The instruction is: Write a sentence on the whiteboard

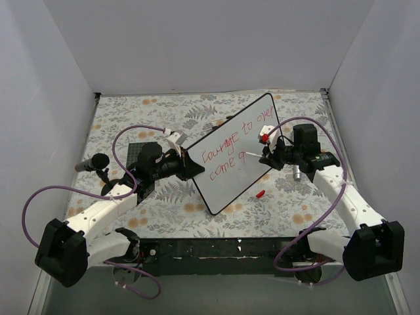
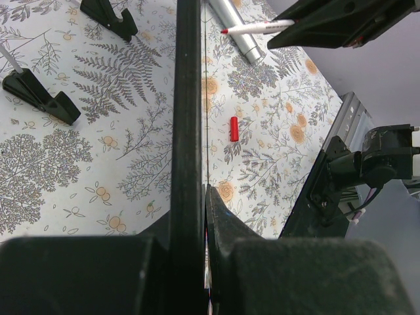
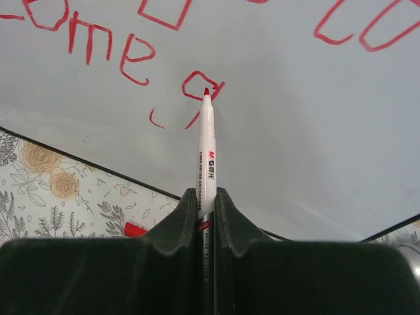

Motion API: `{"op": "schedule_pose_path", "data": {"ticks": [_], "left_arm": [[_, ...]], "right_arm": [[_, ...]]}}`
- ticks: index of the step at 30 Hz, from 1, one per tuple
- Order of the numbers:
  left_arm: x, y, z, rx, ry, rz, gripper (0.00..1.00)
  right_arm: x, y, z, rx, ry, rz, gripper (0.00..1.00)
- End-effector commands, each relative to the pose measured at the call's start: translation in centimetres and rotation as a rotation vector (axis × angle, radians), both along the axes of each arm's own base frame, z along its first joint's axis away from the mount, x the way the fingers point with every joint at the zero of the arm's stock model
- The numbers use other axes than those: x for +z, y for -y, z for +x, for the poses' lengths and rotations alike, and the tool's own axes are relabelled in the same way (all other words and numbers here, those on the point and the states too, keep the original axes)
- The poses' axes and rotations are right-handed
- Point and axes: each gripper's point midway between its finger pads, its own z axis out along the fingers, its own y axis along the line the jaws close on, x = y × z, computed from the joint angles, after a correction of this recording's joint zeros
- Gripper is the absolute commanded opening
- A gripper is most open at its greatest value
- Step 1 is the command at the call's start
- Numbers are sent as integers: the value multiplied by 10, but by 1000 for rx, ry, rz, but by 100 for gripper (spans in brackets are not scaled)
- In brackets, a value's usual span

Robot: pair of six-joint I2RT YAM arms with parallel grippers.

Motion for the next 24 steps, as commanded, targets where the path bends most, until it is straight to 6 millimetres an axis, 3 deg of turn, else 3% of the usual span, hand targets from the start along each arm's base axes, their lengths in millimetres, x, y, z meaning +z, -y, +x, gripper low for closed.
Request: {"op": "schedule_pose_path", "data": {"ticks": [1,15,24], "left_arm": [[-1,-1,0,-28,39,39,0],[-1,1,-1,-37,39,37,0],[-2,1,-2,-42,34,38,0]], "right_arm": [[31,8,22,-56,84,50,1],[13,7,36,-60,24,42,1],[21,3,44,-65,39,73,1]]}}
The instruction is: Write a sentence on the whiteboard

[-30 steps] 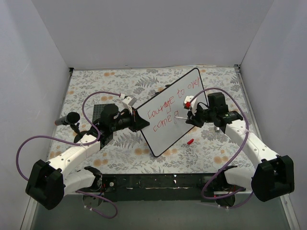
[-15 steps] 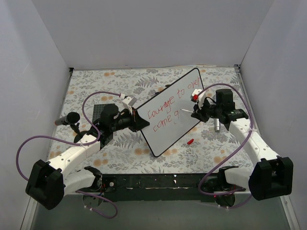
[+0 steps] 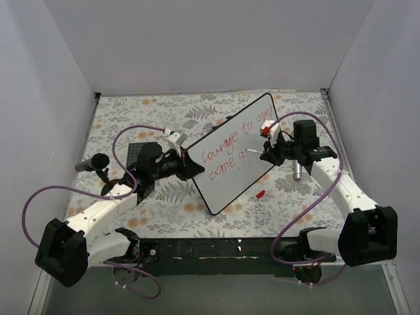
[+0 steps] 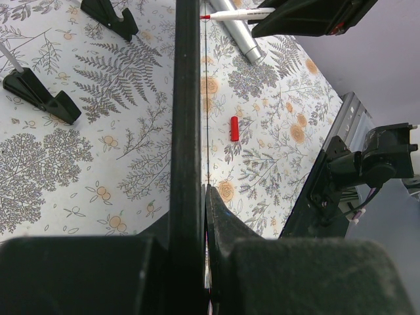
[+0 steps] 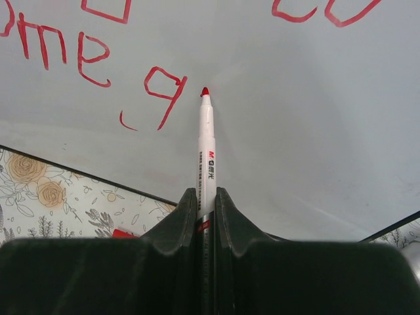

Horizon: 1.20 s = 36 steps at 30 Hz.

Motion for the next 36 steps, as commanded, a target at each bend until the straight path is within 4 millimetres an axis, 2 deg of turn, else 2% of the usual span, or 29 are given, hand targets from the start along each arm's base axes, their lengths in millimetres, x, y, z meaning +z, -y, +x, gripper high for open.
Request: {"op": "schedule_pose_path", "data": {"ticks": [1,10,18,28,36], "left_arm": [[-2,1,-2,-40,37,37,0],[-1,1,-2,-42,37,39,0],[0,1,-2,-41,41,36,0],[0,1,-2,-42,43,36,0],[-1,1,-2,-45,40,36,0]], "right_arm": [[31,-7,20,-10,96,48,1],[28,8,28,-78,104,26,1],[11,14,18,-65,69,-4,1],[-4,9,3,-13,5,-11,1],[0,-4,-2,26,11,-9,1]]}}
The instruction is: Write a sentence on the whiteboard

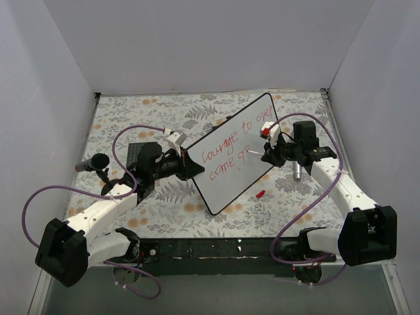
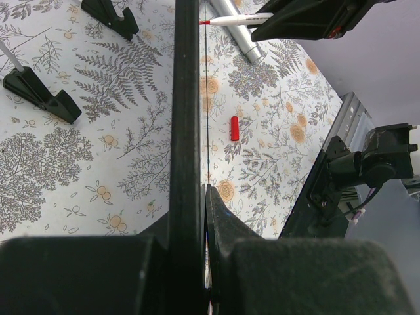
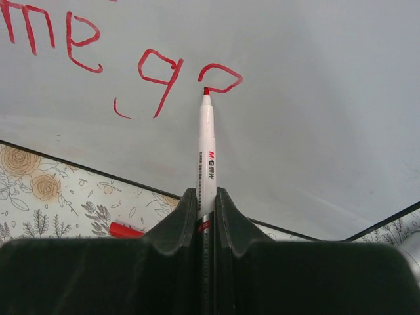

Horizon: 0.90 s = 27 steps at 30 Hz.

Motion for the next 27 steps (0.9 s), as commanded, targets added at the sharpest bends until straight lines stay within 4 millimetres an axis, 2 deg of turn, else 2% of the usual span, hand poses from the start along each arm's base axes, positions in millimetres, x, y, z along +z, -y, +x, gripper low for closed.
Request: {"op": "schedule_pose_path", "data": {"ticks": [1,9,16,22,27], "left_arm": [[0,2,-2,-44,42,36,0],[-1,2,-3,-46,41,37,0],[0,2,-3,-46,41,37,0],[-2,1,-3,-44,40,41,0],[-2,1,-4,-47,41,41,0]], "right_arm": [[9,-11,-2,42,22,21,1],[38,-12,16,12,105,43,1],[47,-13,15,15,119,55,1],[54,6,21,-39,143,64,1],[45,19,25,-66,119,60,1]]}}
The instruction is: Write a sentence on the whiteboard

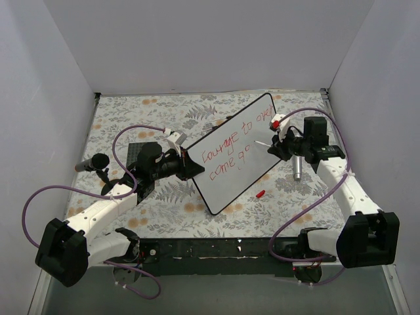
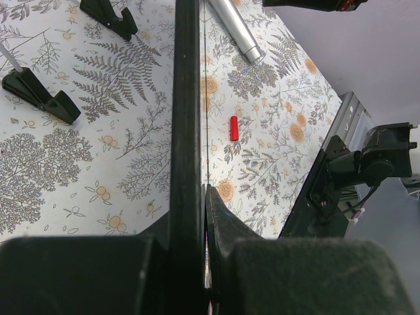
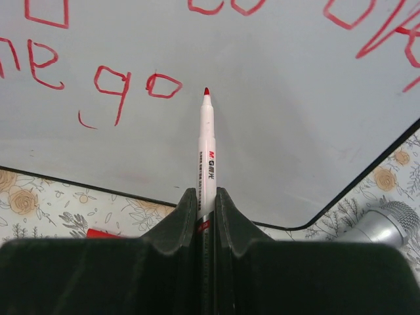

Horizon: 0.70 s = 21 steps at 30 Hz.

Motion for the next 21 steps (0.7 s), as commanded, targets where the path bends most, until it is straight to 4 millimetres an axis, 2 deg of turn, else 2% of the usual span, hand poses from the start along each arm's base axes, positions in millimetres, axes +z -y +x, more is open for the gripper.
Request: {"op": "schedule_pose_path", "data": {"ticks": [1,12,21], "left_arm": [[-1,1,-3,-45,44,40,0],[-2,2,-4,-53,40,39,0],[-2,3,-4,-57,38,40,0]], "right_arm": [[18,4,9,-1,54,23,1],[-3,-1,7,28,-12,17,1],[-3,-7,11,42,-16,18,1]]}}
